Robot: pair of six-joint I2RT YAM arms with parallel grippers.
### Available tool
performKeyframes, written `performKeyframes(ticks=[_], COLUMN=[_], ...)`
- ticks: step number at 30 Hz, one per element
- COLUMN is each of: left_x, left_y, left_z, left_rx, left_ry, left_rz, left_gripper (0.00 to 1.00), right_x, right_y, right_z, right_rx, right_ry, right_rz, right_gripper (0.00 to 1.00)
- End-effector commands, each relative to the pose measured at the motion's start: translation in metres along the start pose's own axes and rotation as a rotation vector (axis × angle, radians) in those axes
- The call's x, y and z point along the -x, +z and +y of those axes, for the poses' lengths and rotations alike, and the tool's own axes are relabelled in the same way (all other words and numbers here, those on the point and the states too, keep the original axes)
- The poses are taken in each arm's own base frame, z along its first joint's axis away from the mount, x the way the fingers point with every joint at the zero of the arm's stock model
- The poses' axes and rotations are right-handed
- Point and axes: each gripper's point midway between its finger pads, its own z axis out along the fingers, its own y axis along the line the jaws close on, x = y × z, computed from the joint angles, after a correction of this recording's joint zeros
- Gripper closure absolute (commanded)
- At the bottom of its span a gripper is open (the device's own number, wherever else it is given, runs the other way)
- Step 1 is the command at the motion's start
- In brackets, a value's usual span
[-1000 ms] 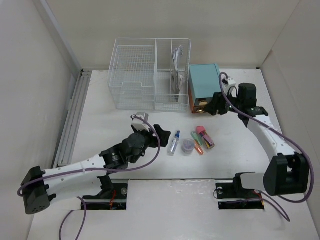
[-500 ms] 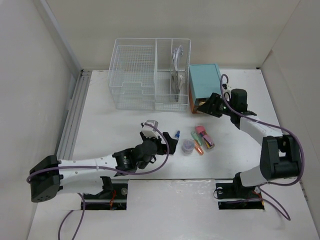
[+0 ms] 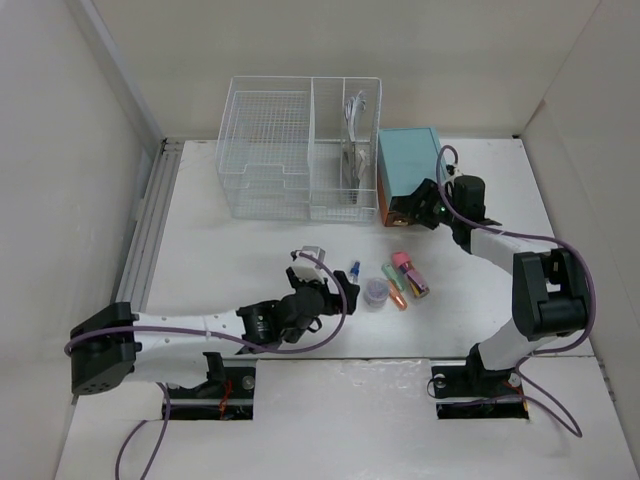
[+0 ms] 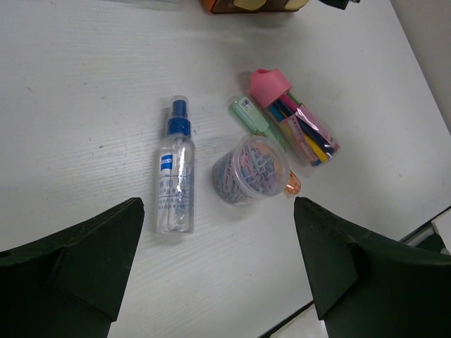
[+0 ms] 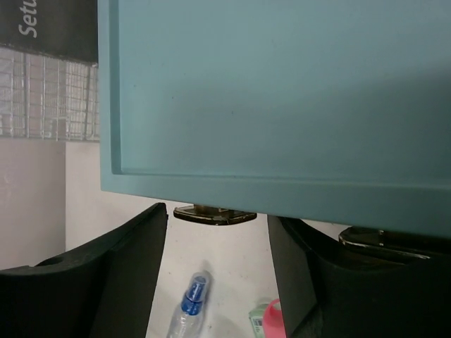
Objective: Organize the desk
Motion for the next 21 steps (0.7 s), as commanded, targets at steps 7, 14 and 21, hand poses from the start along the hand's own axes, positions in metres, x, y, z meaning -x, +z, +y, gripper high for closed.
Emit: performKeyframes(ticks=[7, 14, 21], left_x=[0.006, -0.011, -0.011], left_y=[0.005, 0.013, 0.016], left_z=[-0.018, -0.032, -0.051], left_rx=[-0.006, 0.013, 0.000], left_ry=[-0.006, 0.067, 0.133], left_rz=[-0.038, -0.016, -0.021], left_gripper=[0.15, 0.16, 0.16], right_x=[0.054, 0.060, 0.034], right_y=[0.000, -0.018, -0.032], right_z=[0.022, 0.023, 0.023], right_rx=[0.052, 0.039, 0.043], right_ry=[-0.027, -0.032, -0.038], right_rz=[-0.221, -0.307, -0.240], right_gripper=[0.43, 0.70, 0.71])
